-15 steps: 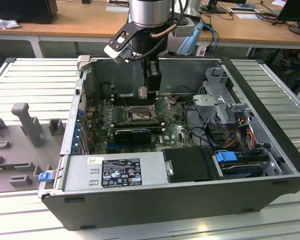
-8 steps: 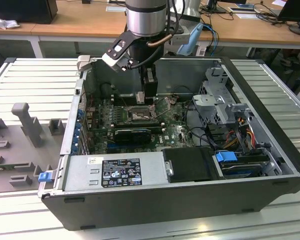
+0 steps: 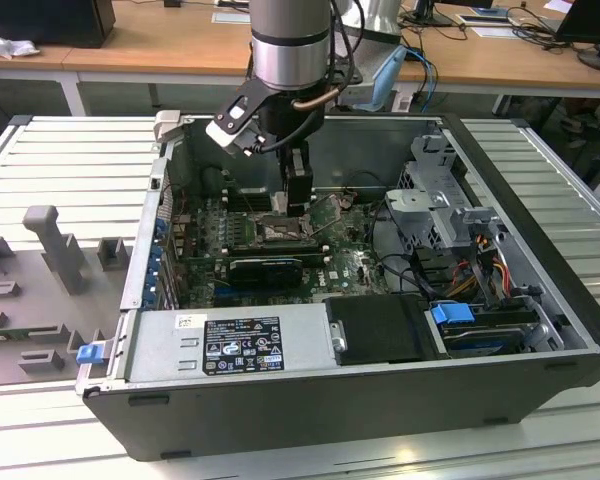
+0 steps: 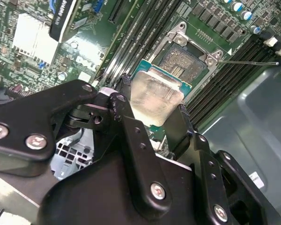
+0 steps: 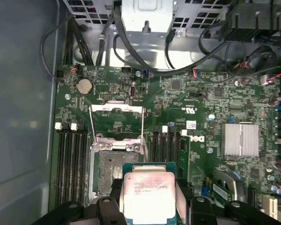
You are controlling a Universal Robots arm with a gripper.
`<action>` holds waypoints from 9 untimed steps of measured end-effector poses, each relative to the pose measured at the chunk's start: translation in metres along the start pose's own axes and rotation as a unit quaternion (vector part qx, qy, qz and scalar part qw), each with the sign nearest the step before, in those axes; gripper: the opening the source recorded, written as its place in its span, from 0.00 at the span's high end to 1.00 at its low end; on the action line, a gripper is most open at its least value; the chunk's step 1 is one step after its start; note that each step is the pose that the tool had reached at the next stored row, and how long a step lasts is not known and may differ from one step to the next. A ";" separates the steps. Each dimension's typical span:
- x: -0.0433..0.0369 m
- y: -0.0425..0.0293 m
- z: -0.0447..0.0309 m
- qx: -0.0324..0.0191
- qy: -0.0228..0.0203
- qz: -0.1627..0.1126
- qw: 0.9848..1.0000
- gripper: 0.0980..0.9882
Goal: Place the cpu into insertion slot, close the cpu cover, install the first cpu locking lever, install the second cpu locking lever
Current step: 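Place the cpu into insertion slot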
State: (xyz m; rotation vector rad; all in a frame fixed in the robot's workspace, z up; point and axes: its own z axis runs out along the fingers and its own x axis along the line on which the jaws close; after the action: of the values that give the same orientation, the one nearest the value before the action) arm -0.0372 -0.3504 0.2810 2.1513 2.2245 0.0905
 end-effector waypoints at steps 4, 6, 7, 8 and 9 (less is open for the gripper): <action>0.0056 -0.0018 0.0149 0.000 -0.001 0.008 1.000 0.52; 0.0066 -0.0029 0.0208 0.000 -0.001 0.008 1.000 0.52; 0.0069 -0.0034 0.0227 0.000 -0.001 0.008 1.000 0.52; 0.0072 -0.0043 0.0263 0.000 -0.001 0.008 1.000 0.52; 0.0074 -0.0048 0.0281 0.000 -0.001 0.008 1.000 0.52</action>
State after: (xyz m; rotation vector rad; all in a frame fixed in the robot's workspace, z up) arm -0.0402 -0.3429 0.2527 2.1690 2.2070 0.0899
